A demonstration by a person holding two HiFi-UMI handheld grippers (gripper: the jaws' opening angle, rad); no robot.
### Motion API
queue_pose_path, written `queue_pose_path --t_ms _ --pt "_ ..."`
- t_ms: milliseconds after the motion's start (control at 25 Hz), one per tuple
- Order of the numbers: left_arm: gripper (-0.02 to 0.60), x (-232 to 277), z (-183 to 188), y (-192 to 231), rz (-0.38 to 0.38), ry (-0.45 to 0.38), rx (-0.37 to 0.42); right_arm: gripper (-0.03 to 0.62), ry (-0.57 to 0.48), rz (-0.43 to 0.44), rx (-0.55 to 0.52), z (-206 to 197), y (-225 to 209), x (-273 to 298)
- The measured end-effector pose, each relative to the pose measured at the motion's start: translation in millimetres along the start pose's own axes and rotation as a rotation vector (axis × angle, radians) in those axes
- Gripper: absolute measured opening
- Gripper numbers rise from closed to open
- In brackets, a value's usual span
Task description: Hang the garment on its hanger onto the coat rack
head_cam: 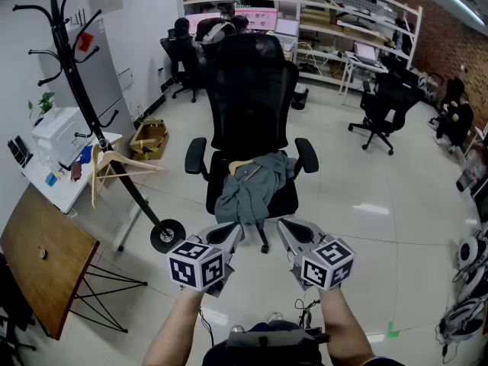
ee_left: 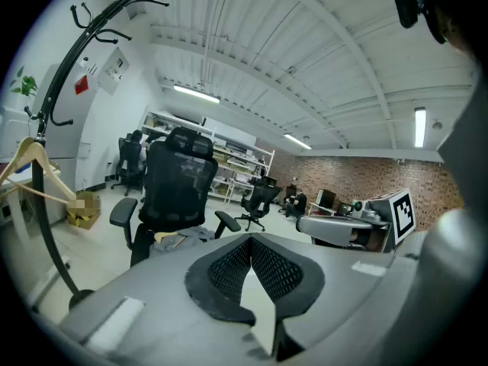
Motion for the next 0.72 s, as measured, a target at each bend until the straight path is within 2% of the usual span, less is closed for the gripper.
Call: queue_pose_path --t_ms 240,720 --pt "0.0 34 8 -6 0.036 -0.004 -0.014 0.0 -0.002 0.011 0.011 10 -41 -10" --pt "0.0 75 16 -16 0.082 0.014 -0.008 0.0 0.03 0.054 0.035 14 -83 -11"
Point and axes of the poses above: the fingertips, and each gripper's own axes: x forward along the fingers, y to its left, z out of its top, the point moved 5 cm from there along -x, backward along the fingers, and after that the axes turned 9 degrees about x, right-handed, at the moved point
